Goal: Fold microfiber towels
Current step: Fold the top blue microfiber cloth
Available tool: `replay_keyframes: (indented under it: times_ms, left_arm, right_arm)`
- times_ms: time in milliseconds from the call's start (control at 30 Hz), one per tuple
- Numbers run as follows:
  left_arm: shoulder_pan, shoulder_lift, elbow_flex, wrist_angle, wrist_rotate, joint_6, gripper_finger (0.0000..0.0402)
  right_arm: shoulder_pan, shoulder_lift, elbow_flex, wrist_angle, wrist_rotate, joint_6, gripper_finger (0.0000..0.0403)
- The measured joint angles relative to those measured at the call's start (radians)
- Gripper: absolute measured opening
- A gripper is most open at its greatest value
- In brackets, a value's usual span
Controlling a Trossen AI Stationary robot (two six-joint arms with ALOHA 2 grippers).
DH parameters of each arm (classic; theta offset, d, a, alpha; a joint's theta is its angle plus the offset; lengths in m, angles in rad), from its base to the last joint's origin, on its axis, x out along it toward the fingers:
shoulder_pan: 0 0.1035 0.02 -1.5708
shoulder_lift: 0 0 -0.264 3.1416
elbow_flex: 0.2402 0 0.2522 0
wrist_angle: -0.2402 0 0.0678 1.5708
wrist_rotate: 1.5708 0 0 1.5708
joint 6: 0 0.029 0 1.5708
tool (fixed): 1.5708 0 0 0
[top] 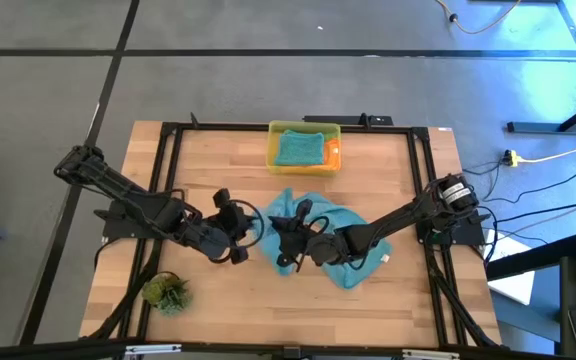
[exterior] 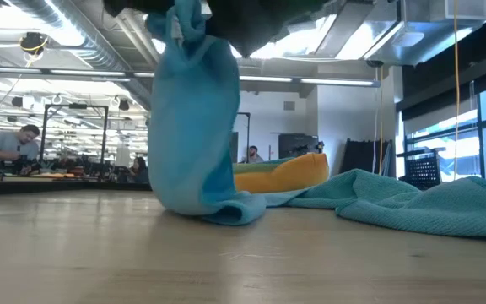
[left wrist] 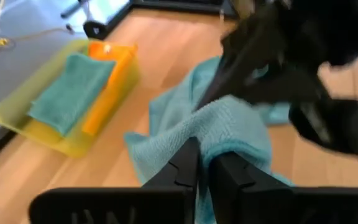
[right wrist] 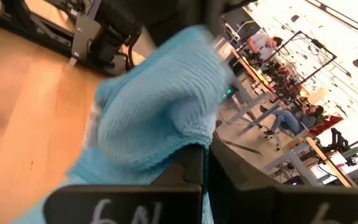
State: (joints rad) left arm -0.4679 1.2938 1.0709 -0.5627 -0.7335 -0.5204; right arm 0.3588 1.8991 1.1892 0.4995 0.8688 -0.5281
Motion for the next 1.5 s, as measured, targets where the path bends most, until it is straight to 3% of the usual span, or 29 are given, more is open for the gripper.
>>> replay_keyframes:
  times_ms: [300, 567, 767, 967, 1167, 1300, 1500]
  left_arm:
    - [-0.095, 0.0, -0.053, -0.103, -0.016, -0.197, 0.0044]
    - [-0.234, 0.0, -0.073, -0.099, -0.178, -0.223, 0.0039]
    - [-0.327, 0.02, -0.073, -0.071, -0.27, -0.384, 0.0039]
    - [-0.403, 0.099, -0.073, -0.069, -0.412, -0.409, 0.0039]
    - [-0.395, 0.238, -0.073, -0.063, -0.516, -0.668, 0.0039]
    - [-0.382, 0.355, -0.074, -0.065, -0.597, -0.757, 0.0041]
    - [-0.377, 0.448, -0.074, -0.077, -0.748, -0.813, 0.0084]
  right_arm:
    - [0.012, -0.005, 0.0, -0.017, 0.0, 0.023, 0.0002]
    - [0.0, -0.005, 0.0, -0.017, 0.001, 0.049, 0.0002]
    - [-0.015, -0.005, 0.0, -0.017, 0.0, 0.077, 0.0002]
    - [-0.017, -0.005, 0.0, -0.012, -0.003, 0.088, 0.0002]
    - [-0.017, -0.005, 0.0, 0.007, 0.0, 0.103, 0.0002]
    - [-0.017, -0.005, 0.006, 0.005, 0.001, 0.103, 0.0002]
    - [-0.017, -0.005, 0.01, 0.006, 0.001, 0.102, 0.0002]
